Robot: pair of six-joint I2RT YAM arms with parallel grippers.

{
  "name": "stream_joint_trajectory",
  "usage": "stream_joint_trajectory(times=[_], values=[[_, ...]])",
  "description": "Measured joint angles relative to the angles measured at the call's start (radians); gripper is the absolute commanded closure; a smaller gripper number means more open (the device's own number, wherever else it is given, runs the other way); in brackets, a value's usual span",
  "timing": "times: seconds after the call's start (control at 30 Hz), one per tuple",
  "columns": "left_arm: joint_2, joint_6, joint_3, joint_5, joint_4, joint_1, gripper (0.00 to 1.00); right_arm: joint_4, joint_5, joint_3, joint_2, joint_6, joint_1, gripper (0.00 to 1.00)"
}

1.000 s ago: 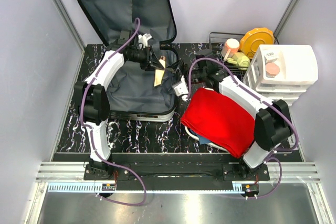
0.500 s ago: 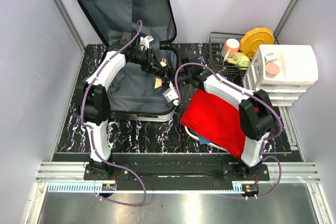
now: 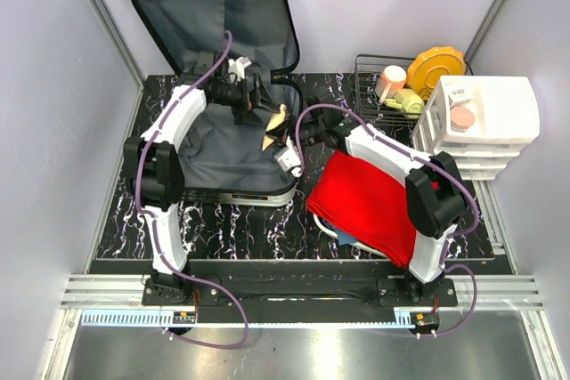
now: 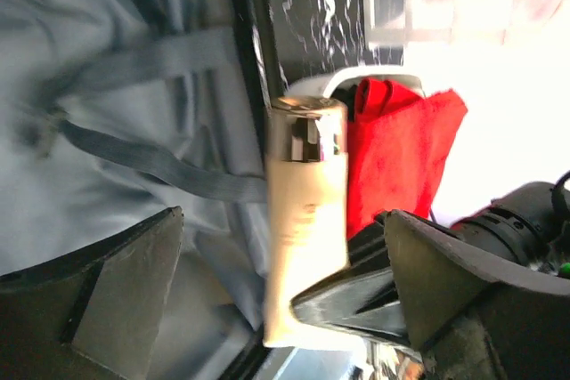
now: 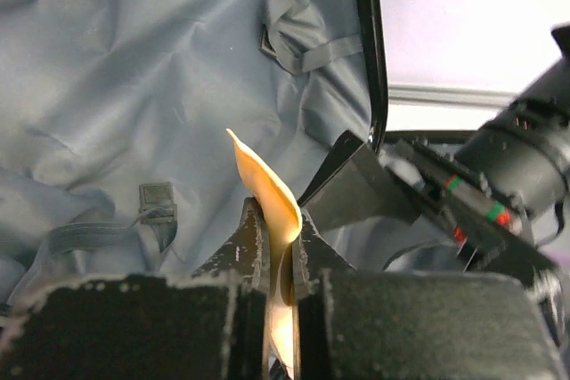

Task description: Open, take out, and arrange the luggage

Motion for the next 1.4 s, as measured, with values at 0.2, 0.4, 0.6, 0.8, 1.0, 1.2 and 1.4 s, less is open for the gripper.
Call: stream_joint_trajectory(times=[0.2,0.4,0.6,0.8,1.0,1.2,1.4], values=[[-0.026,0.028,0.005,-0.037,0.133,0.138,0.01,0.076,0.062,-0.002,-0.099,0.364,-0.025,1.00],[-0.127,0.103,0.005,-0.100,0.256,0.212,0.01,0.169,0.254,0.154,-0.222,0.997,-0.192,1.00],[-0.177,0.107,0.005,-0.092,0.348,0.165,0.01,0.138,0.442,0.412,-0.276,1.521,-0.576,1.00],[-0.181,0.122,0.001,-0.080,0.391,0.094,0.01,0.076,0.514,0.524,-0.291,1.893,-1.064,1.00],[-0.189,0.105,-0.018,-0.041,0.448,0.055,0.01,0.017,0.515,0.526,-0.290,2.088,-1.274,1.00],[-0.192,0.096,-0.077,-0.010,0.476,0.062,0.01,0.044,0.444,0.512,-0.259,2.182,-1.289,1.00],[-0.192,0.109,-0.102,-0.001,0.459,0.068,0.01,0.085,0.386,0.488,-0.164,2.234,-1.275,1.00]])
